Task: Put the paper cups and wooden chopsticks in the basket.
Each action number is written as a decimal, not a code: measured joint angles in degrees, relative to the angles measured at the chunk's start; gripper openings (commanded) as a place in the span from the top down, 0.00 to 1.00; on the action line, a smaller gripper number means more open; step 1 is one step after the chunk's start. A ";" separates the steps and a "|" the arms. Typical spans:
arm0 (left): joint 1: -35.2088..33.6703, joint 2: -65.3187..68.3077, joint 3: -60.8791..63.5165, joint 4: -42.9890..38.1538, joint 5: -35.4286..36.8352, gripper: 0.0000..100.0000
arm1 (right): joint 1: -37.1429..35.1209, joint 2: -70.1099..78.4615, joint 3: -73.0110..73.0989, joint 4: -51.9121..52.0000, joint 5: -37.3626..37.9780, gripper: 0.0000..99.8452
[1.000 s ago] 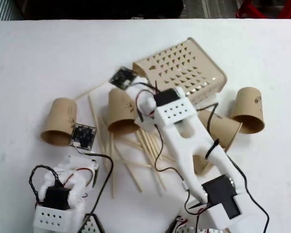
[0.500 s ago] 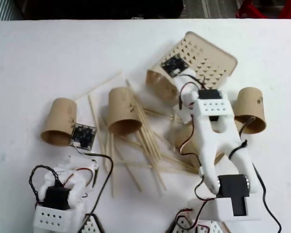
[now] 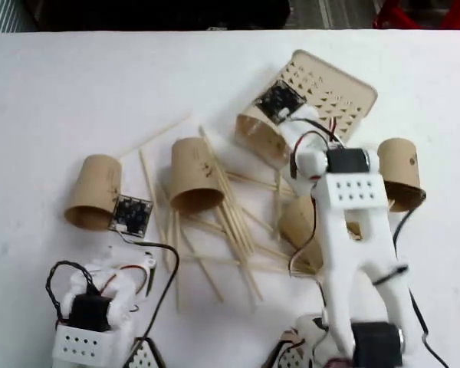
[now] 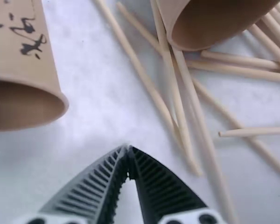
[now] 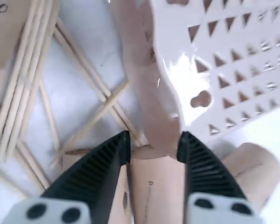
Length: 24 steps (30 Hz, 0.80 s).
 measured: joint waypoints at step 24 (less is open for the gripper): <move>0.00 0.00 0.00 0.00 0.00 0.98 | 4.75 -1.76 26.20 -43.87 17.58 0.73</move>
